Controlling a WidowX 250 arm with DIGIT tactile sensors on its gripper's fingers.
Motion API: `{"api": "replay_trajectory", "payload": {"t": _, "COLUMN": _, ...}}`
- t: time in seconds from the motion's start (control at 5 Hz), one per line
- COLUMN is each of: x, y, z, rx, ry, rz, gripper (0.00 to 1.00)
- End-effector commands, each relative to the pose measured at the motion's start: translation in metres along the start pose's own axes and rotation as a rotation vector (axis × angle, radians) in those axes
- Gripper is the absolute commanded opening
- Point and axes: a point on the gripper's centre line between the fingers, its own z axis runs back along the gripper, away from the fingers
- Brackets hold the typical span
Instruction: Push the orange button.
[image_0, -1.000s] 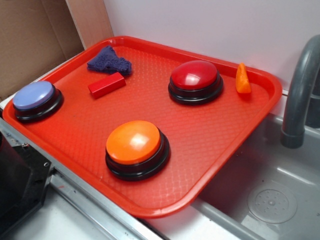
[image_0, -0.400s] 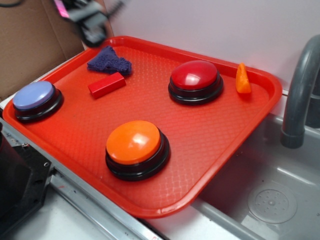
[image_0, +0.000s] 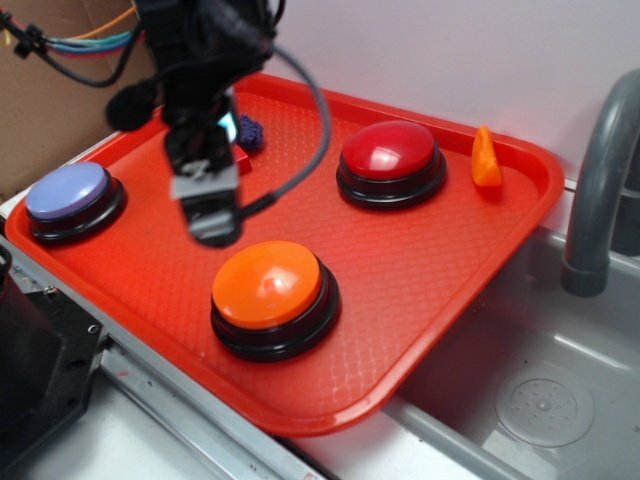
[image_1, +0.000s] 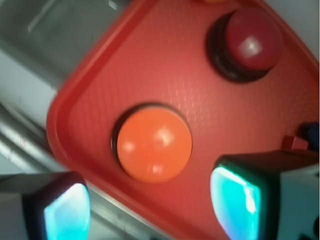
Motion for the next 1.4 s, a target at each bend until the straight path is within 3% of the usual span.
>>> {"api": "replay_trajectory", "payload": {"t": 0.0, "x": -0.005, "y": -0.008, "z": 0.007, "rx": 0.007, "ry": -0.029, "rz": 0.004, "gripper": 1.00}}
{"api": "replay_trajectory", "payload": {"t": 0.2, "x": -0.005, "y": -0.008, "z": 0.007, "rx": 0.007, "ry": -0.029, "rz": 0.004, "gripper": 1.00}}
{"api": "replay_trajectory", "payload": {"t": 0.6, "x": 0.001, "y": 0.007, "z": -0.055, "rx": -0.018, "ry": -0.079, "rz": 0.018, "gripper": 1.00}}
{"api": "replay_trajectory", "payload": {"t": 0.8, "x": 0.012, "y": 0.018, "z": -0.073, "rx": -0.002, "ry": -0.040, "rz": 0.026, "gripper": 1.00}}
{"api": "replay_trajectory", "payload": {"t": 1.2, "x": 0.038, "y": 0.005, "z": -0.086, "rx": -0.057, "ry": -0.036, "rz": -0.051, "gripper": 1.00}}
